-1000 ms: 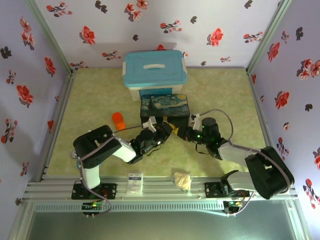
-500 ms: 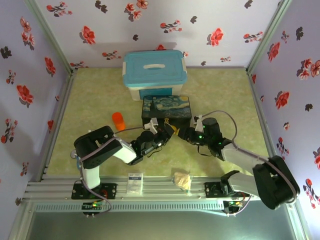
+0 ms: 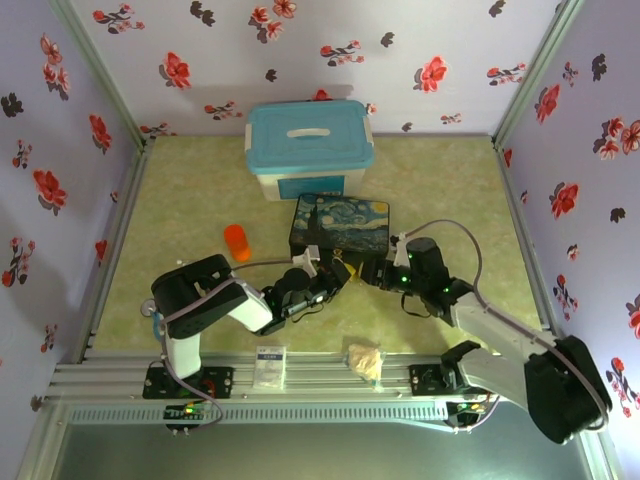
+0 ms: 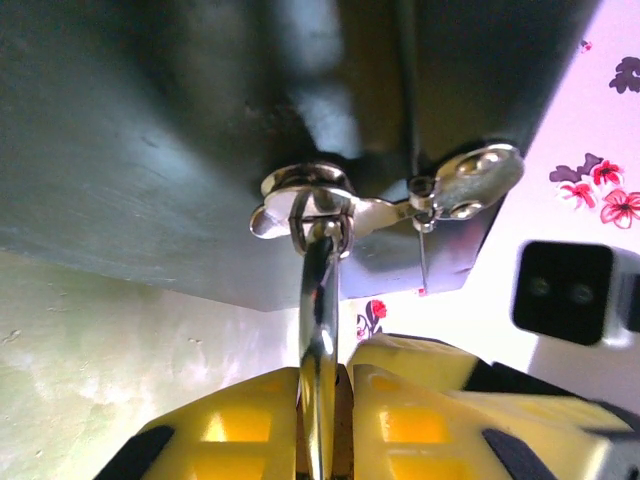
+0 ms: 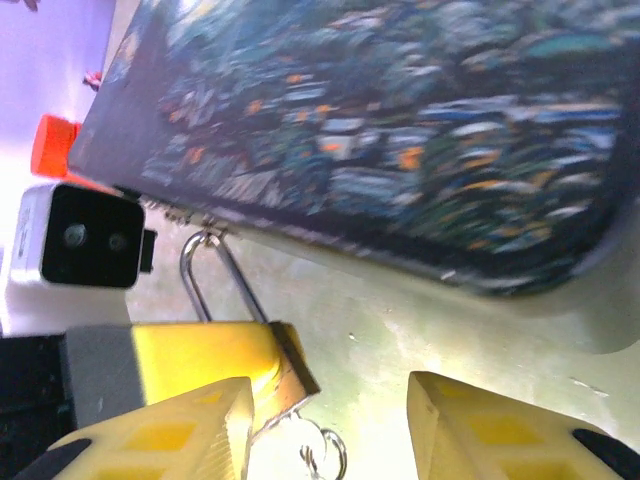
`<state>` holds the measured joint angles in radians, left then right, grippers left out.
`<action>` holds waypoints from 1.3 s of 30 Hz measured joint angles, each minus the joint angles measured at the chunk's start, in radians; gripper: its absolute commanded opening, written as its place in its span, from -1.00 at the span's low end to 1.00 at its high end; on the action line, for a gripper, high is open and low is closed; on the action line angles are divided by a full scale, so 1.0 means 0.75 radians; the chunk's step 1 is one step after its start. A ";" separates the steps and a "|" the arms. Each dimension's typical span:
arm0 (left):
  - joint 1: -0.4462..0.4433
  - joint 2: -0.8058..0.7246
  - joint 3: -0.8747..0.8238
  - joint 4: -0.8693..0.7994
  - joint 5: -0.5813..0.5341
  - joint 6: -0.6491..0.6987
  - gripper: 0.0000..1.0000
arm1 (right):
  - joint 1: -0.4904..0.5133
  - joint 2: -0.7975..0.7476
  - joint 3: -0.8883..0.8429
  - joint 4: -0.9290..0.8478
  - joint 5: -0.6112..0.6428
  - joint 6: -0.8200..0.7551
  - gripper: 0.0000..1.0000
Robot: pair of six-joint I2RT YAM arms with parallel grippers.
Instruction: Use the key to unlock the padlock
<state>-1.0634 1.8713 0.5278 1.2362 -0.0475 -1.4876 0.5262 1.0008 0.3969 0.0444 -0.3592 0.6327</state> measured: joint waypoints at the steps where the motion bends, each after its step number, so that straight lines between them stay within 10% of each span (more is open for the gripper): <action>1: 0.000 0.001 -0.003 -0.001 -0.002 0.000 -1.00 | 0.034 -0.028 0.000 -0.027 0.047 -0.035 -0.14; 14: 0.001 0.017 -0.016 -0.101 -0.029 0.002 -1.00 | 0.470 -0.028 -0.080 0.041 0.629 -0.509 -0.22; 29: 0.001 0.001 -0.026 -0.127 -0.031 0.001 -1.00 | 0.607 0.300 -0.102 0.260 0.774 -0.834 -0.26; 39: 0.006 -0.008 -0.032 -0.129 -0.037 -0.001 -1.00 | 0.623 0.454 -0.043 0.379 0.868 -0.916 -0.75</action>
<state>-1.0588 1.8652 0.5037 1.1393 -0.0753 -1.4879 0.9932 1.3411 0.3649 0.3286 0.2920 -0.0540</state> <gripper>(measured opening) 0.137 0.170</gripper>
